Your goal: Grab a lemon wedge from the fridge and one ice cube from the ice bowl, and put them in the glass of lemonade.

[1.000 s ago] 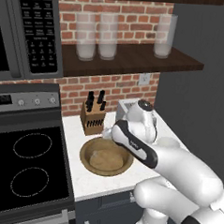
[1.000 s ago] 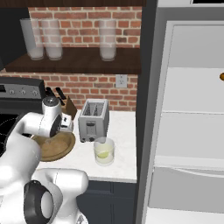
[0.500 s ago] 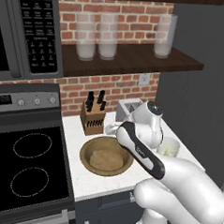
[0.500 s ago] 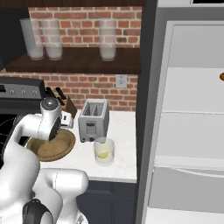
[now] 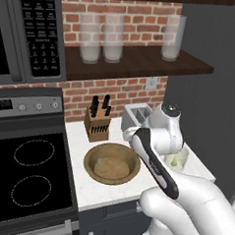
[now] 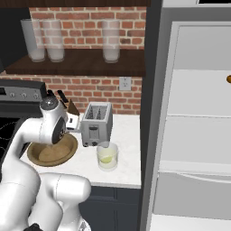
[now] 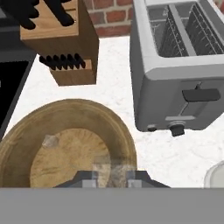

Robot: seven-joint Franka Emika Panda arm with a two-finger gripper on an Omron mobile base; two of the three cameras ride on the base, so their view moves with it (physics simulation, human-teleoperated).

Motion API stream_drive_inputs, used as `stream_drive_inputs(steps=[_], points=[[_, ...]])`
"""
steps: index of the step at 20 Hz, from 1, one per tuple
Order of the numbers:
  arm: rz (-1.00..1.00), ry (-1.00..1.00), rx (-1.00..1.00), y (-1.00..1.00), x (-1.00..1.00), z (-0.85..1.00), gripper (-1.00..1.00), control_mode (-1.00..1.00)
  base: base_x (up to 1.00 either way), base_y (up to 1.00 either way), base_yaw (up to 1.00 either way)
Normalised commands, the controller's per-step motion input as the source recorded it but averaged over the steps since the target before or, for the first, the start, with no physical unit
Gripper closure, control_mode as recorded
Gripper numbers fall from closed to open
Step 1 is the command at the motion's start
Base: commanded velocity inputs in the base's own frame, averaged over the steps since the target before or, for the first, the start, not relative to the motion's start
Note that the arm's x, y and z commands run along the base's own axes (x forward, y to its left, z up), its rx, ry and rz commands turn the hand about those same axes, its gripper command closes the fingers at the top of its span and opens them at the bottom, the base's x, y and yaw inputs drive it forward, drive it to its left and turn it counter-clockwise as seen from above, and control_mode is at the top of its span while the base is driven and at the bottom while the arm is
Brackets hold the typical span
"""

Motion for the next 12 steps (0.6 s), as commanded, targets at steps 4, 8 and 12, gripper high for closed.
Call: stream_drive_inputs(steps=[4, 8, 12], points=[[-0.16, 0.1, -0.07, -0.93, -0.45, 0.37, 1.0, -1.0, 0.0, 0.0, 0.0], [-0.19, 0.11, -0.02, -0.99, -0.32, 0.32, 1.0, -1.0, 0.0, 0.0, 0.0], [-0.21, 0.07, 0.0, -0.78, -0.28, 0.02, 1.0, -1.0, 0.0, 0.0, 0.0]])
